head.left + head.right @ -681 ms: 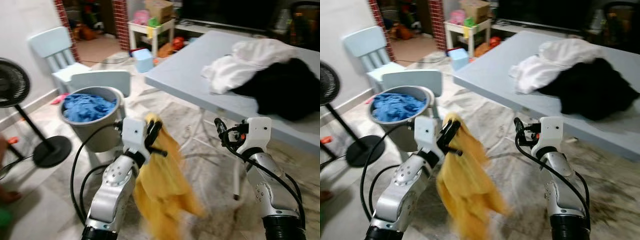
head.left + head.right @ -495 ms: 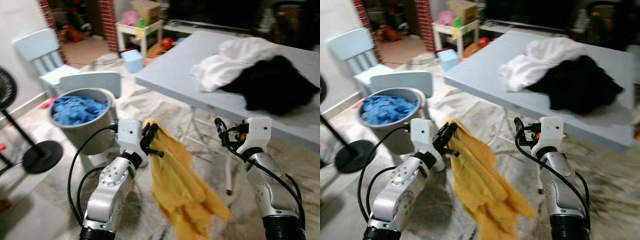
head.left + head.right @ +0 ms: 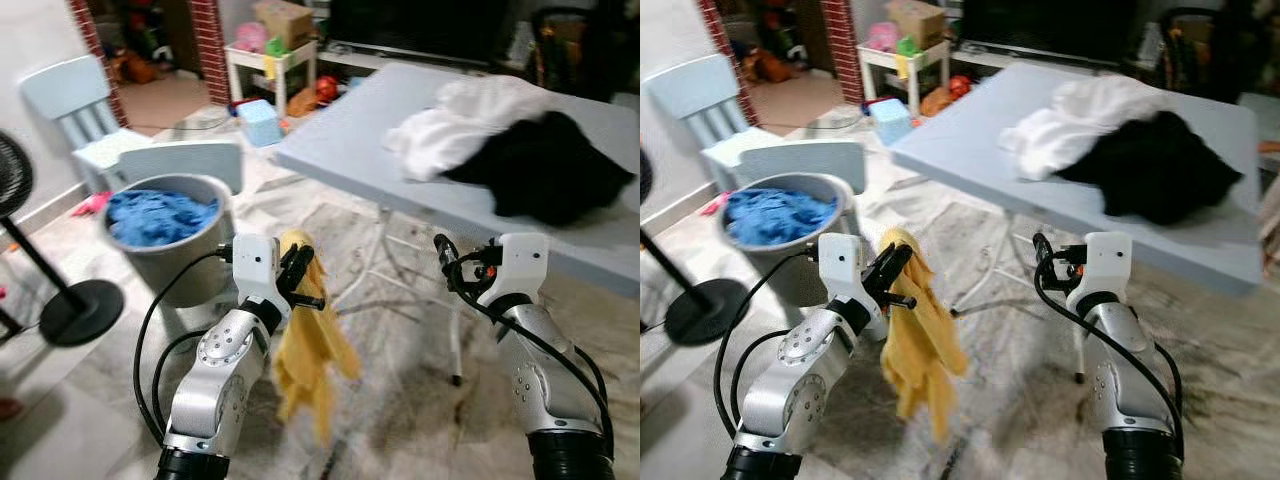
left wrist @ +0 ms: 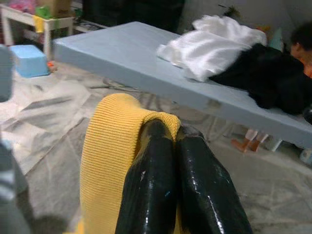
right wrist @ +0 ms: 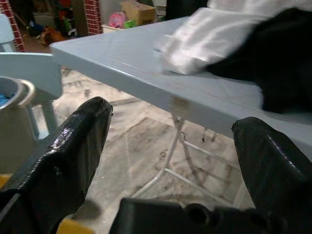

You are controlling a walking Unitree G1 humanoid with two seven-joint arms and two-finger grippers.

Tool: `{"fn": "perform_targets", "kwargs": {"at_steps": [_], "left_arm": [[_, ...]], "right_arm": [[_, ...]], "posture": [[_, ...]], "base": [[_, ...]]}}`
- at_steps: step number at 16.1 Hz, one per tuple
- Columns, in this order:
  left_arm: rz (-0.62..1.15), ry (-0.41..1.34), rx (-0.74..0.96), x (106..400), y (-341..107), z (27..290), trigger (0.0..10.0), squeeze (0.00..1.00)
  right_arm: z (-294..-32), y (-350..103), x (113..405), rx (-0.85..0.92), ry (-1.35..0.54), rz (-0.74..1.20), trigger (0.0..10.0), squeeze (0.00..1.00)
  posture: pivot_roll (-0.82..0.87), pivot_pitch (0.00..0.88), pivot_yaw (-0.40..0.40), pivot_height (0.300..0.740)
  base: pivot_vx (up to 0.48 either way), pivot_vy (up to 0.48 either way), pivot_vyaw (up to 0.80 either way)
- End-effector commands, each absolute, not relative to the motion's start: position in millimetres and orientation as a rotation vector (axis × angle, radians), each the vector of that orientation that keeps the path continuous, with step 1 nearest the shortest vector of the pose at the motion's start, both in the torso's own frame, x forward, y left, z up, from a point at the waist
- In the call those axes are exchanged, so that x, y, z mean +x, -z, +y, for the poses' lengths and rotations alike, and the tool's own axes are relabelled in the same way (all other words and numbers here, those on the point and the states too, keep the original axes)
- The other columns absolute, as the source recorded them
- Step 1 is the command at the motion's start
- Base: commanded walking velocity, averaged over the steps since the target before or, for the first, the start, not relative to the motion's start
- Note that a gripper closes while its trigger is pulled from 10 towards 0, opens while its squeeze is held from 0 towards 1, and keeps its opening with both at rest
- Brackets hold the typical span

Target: Hang hanger

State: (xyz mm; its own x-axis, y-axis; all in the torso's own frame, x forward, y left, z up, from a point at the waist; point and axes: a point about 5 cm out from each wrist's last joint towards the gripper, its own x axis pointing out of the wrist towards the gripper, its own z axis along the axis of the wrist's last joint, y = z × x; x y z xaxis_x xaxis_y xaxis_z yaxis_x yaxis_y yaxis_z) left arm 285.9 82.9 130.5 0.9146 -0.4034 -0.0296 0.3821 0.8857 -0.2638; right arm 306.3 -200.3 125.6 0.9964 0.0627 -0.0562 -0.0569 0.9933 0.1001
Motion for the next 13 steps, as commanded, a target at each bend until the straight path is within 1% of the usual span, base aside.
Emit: {"fn": "perform_targets", "kwargs": {"at_steps": [1,8,10,13], "left_arm": [[0.055,0.405,-0.274,289.2,-139.2,82.5,10.0,0.00],[0.066,0.393,-0.286,289.4,-137.6,81.5,10.0,0.00],[0.044,0.380,-0.286,291.5,-139.7,83.5,10.0,0.00],[0.035,0.387,-0.360,292.8,-140.9,85.7,10.0,0.00]], "right_arm": [[-197.5,-131.2,308.4,0.094,-0.064,0.042,10.0,0.00],[-200.6,-131.1,307.8,0.085,-0.060,0.046,10.0,0.00],[-201.5,-131.6,308.6,0.083,-0.059,0.047,10.0,0.00],[-202.6,-132.6,308.7,0.078,-0.057,0.045,10.0,0.00]], "posture": [[-0.15,0.000,0.007,0.740],[-0.16,0.000,0.002,0.740],[-0.16,0.000,-0.002,0.740],[-0.16,0.000,-0.002,0.740]], "base": [[0.000,0.465,0.00],[0.000,0.464,0.00],[0.000,0.000,0.00],[0.000,0.000,0.00]]}}
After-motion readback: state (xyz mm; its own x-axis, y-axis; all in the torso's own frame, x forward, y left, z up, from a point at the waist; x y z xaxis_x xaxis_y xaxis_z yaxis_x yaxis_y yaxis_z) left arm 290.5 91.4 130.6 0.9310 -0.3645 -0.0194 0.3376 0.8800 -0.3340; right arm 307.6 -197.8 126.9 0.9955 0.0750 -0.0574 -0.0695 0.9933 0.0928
